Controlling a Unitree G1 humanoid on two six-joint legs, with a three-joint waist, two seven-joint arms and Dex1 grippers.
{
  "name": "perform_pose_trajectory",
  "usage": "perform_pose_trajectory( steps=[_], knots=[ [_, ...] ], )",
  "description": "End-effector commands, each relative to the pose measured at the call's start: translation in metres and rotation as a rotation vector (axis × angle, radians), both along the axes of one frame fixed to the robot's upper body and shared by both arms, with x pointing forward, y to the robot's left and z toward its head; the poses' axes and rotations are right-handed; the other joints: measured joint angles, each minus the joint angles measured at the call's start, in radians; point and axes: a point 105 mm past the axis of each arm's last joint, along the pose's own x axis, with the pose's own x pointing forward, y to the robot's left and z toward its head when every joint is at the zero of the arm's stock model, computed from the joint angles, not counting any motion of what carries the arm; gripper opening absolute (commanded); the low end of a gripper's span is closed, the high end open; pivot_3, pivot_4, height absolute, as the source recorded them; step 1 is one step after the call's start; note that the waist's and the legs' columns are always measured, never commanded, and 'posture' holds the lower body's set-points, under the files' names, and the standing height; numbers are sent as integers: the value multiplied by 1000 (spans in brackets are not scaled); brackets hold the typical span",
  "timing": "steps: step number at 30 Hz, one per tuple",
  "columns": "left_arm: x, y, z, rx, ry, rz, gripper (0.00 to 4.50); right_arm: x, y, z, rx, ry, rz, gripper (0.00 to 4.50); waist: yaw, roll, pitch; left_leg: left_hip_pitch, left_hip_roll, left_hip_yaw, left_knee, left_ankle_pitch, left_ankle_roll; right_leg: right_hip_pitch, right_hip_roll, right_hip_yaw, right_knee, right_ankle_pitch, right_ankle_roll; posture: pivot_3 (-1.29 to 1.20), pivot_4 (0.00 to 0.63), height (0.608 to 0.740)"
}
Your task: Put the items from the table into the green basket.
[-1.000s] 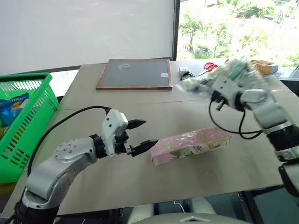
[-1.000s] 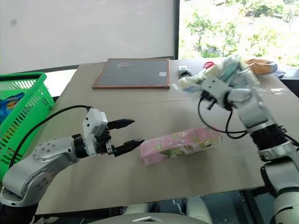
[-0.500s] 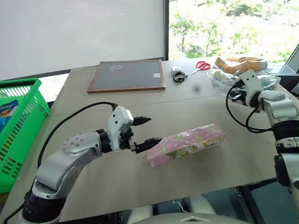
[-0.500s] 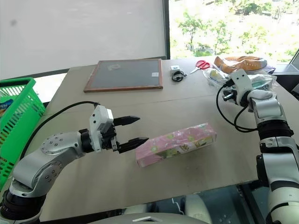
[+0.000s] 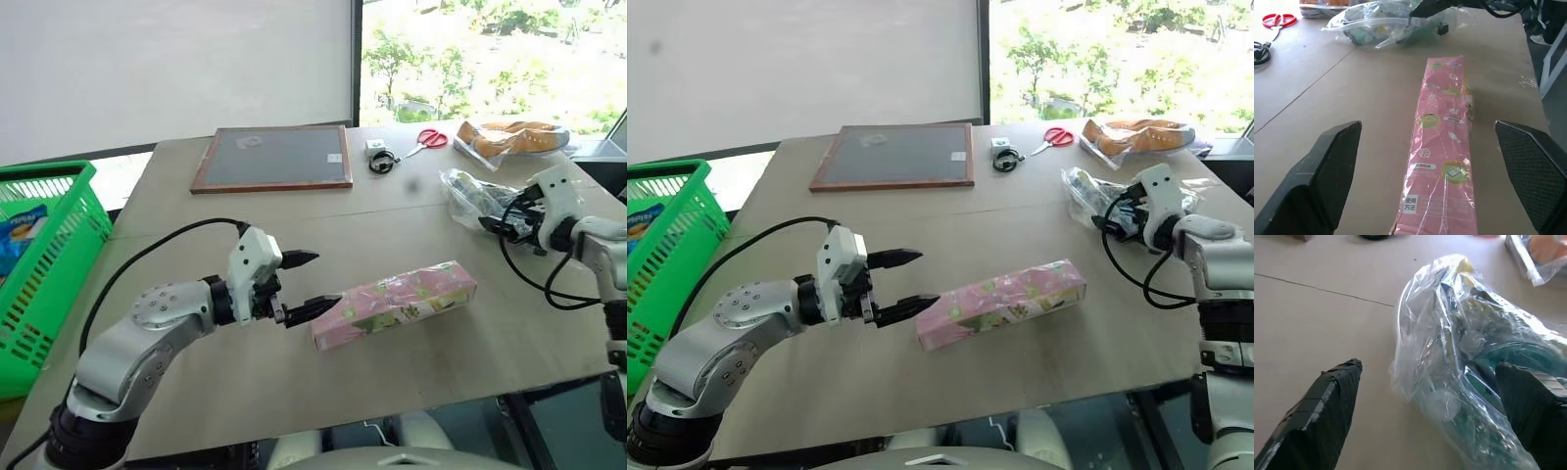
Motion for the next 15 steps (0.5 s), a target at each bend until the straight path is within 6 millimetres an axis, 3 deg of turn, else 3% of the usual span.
perform_pose_trajectory(
  steps=[1, 7, 11, 15],
  knots=[
    [1, -1, 7, 25, -25, -37, 4500, -51, 36, 58, 7, -195, 332, 4424, -4, 0, 1, 0, 0, 1, 0, 0, 0, 0, 1, 1, 0, 0, 0, -121, 27, 740],
    [0, -5, 5, 91, 12, -103, 4500, -139, 48, 59, -73, -11, 637, 4424, -8, -4, 6, 2, 4, 2, 0, -1, 1, 0, 5, 3, -1, -1, 1, -176, 38, 740],
    [-3, -11, 1, 173, 83, -167, 4500, -166, 43, 51, -119, 77, 671, 4424, -15, -9, 10, 4, 4, 4, 0, -1, 1, 2, 5, 3, -1, -3, 5, -214, 44, 740],
    [0, -17, -7, 265, 126, -206, 4500, -175, 42, 50, -118, 90, 667, 4424, -35, -11, 13, 6, 3, 6, 1, -1, 1, 4, 4, 6, -1, -3, 5, -235, 49, 740]
  ],
)
